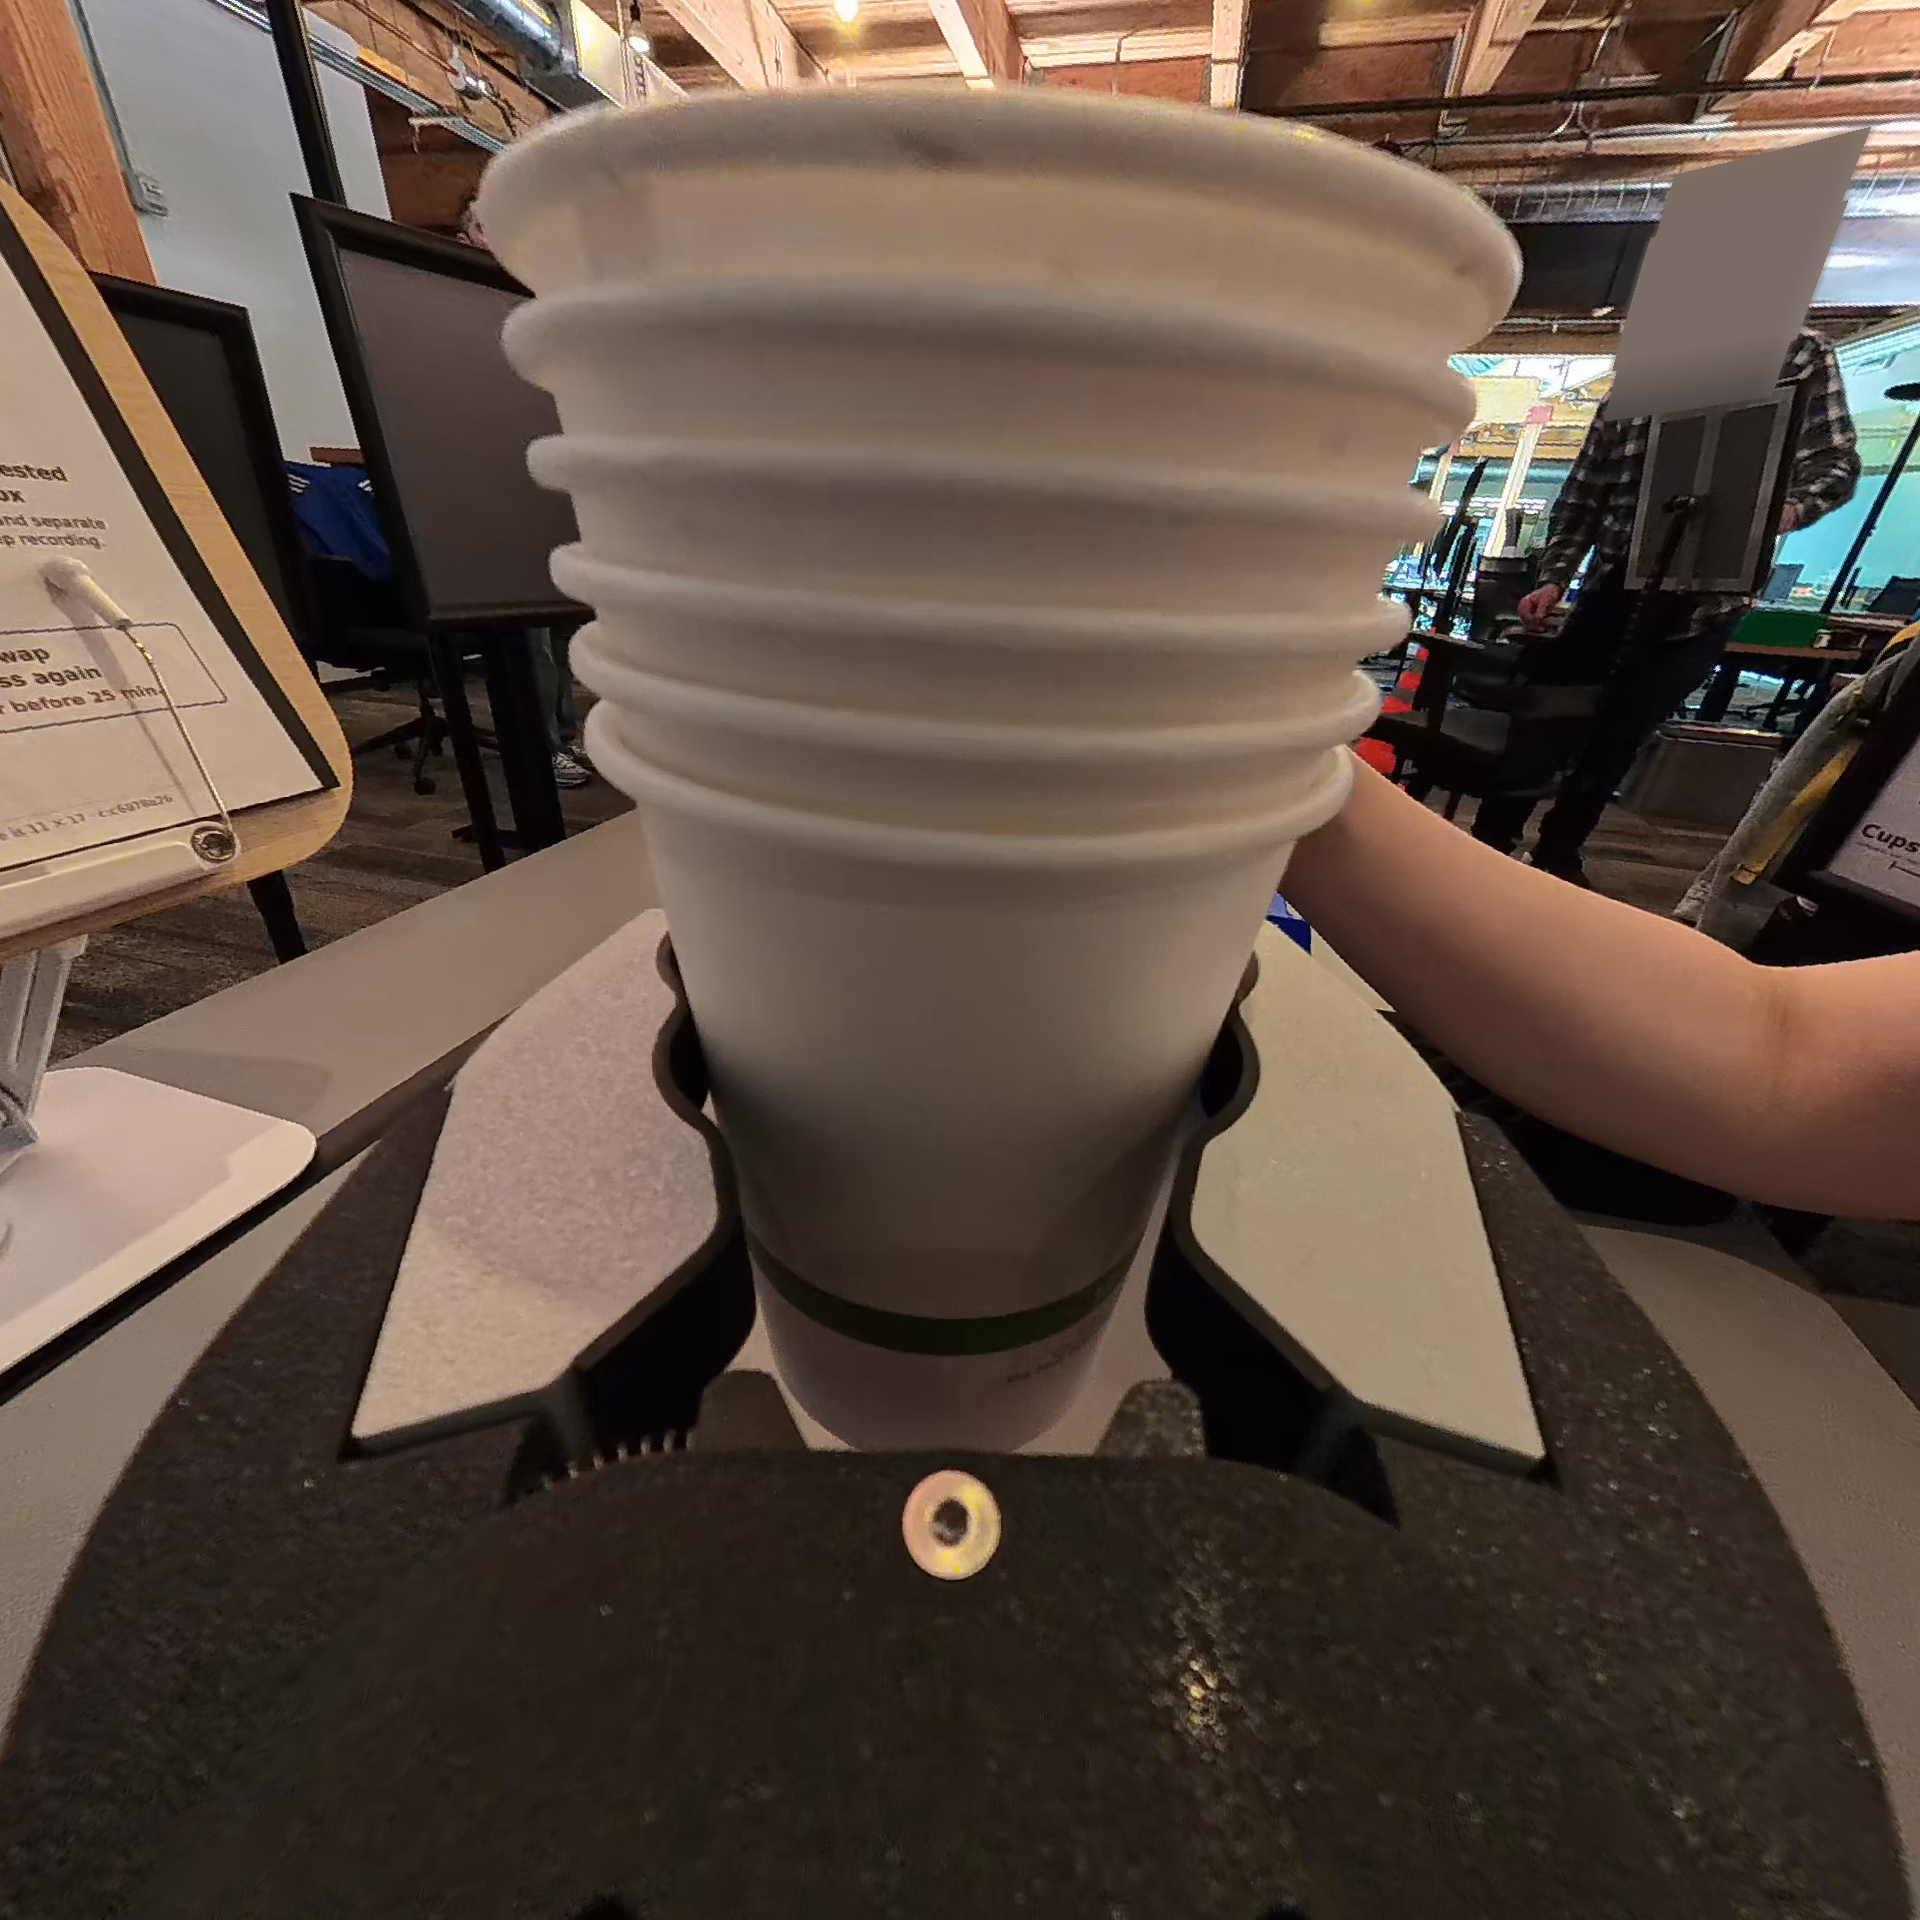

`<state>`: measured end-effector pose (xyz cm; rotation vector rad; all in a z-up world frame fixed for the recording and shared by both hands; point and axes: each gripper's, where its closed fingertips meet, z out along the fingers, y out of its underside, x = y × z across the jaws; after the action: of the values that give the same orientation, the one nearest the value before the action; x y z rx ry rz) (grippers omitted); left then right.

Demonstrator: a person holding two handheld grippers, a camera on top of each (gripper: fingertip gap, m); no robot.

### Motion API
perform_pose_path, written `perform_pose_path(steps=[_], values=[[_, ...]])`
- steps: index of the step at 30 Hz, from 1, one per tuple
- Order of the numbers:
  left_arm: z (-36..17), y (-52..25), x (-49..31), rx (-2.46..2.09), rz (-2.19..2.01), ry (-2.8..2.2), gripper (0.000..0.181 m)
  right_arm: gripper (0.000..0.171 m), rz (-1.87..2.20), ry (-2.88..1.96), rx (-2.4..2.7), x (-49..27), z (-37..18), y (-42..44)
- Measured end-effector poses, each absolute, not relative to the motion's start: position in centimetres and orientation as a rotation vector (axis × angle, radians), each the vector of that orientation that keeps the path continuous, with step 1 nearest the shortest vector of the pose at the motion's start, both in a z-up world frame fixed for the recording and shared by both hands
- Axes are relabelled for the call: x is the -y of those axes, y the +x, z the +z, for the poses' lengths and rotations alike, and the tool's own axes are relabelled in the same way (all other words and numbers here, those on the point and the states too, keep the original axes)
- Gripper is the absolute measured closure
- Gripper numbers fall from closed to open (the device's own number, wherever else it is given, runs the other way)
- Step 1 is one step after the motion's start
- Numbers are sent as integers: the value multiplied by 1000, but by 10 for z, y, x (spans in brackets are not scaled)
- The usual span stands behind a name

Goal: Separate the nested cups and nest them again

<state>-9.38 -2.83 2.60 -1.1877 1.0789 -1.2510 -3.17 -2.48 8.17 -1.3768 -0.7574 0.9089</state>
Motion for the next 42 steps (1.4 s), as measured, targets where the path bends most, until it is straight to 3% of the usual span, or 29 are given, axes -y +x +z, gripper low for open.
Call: perform_pose_path(steps=[13, 28, 33, 42], values=[[27, -95, 28, -1078, -1249, -1185, 86, 121, 915, -1377, 759, 24, 80, -30], [27, -94, 29, -1079, -1269, -1189, 86, 142, 828, -1414, 853, 49, 100, -32], [26, -94, 27, -1085, -1251, -1194, 86, 159, 626, -1487, 1043, 62, 120, -48], [26, -97, 19, -1063, -1239, -1225, 86, 157, 340, -1763, 1624, 60, 150, -105]])
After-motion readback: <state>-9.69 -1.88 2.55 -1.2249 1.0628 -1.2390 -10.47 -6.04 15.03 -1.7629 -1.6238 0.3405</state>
